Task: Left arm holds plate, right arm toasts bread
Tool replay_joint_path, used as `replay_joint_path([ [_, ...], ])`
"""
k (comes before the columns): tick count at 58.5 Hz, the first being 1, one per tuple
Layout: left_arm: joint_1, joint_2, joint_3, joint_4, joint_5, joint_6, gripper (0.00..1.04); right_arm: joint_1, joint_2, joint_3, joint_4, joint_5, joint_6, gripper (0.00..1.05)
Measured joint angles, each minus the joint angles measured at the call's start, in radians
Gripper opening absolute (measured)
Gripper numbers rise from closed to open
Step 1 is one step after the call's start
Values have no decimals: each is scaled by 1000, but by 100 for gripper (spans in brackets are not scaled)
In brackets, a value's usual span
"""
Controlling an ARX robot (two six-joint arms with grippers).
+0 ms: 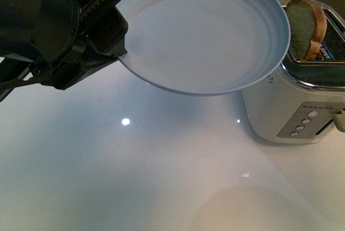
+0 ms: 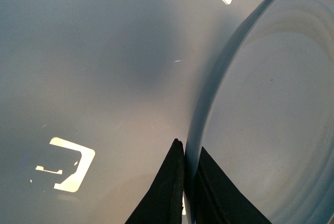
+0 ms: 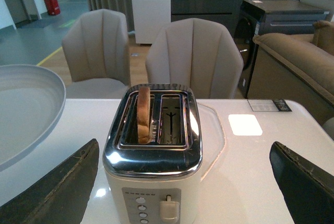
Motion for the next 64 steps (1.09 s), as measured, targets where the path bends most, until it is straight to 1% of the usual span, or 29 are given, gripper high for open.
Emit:
replay_joint_path([
  [7,16,-9,-2,0,19,15,3,0,0,0,0,0,0,96],
  [12,46,-23,-8,3,35,38,3,0,0,0,0,0,0,96],
  [18,99,-44,-22,10,53,76,3,0,0,0,0,0,0,96],
  [24,173,-69,-42,10,85,122,3,0,0,0,0,0,0,96],
  [26,202,-76,-50,9,95,140,3,0,0,0,0,0,0,96],
  [31,314,-98,-79,10,145,209,3,0,0,0,0,0,0,96],
  [38,434,-117,-113,11,202,294,3,0,0,0,0,0,0,96],
  [42,530,-121,-137,21,249,368,3,0,0,0,0,0,0,96],
  [43,565,-121,-145,25,267,402,3,0,0,0,0,0,0,96],
  [48,668,-103,-162,48,331,476,3,0,0,0,0,0,0,96],
  [57,806,-23,-177,111,436,570,3,0,0,0,0,0,1,96],
  [64,875,72,-180,161,471,635,3,0,0,0,0,0,2,96],
])
